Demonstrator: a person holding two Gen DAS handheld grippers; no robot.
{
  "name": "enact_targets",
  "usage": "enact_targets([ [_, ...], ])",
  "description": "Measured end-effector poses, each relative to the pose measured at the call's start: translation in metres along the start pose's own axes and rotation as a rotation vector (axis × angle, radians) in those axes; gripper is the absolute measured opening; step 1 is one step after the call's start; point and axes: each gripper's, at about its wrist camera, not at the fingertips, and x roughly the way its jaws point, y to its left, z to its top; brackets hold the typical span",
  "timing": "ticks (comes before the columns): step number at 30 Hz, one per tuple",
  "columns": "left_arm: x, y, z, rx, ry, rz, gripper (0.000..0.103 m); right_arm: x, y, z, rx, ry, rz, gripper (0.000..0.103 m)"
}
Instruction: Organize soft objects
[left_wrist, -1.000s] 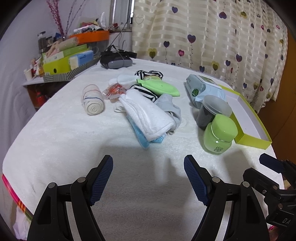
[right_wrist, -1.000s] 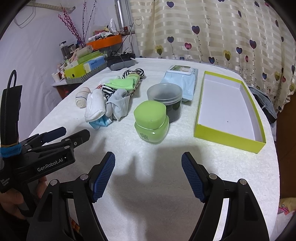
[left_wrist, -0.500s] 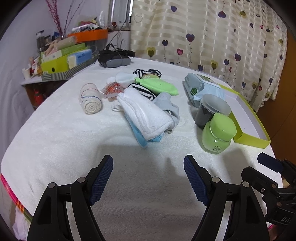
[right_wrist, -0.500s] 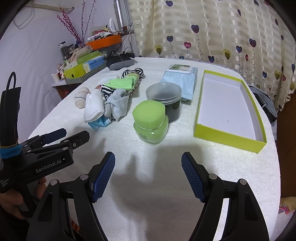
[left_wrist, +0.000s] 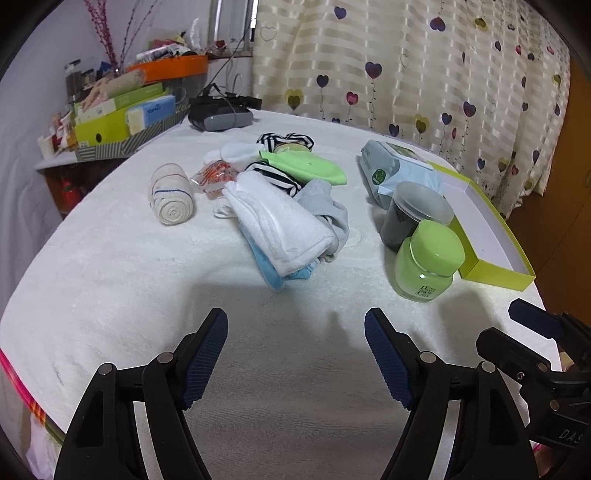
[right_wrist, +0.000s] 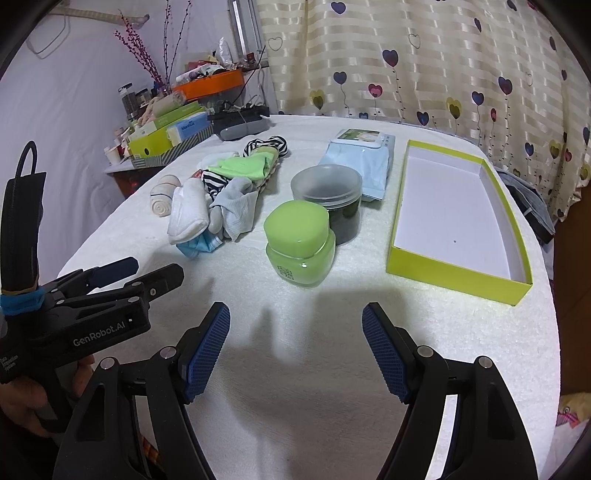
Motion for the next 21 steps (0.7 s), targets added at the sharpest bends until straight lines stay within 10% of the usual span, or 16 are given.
enact_targets([
  [21,0.002,0.016,0.012,-0.068,0.006,-0.063,0.077,0.001,0.005,0.006,-0.01,-0.002,0.011,0.075],
])
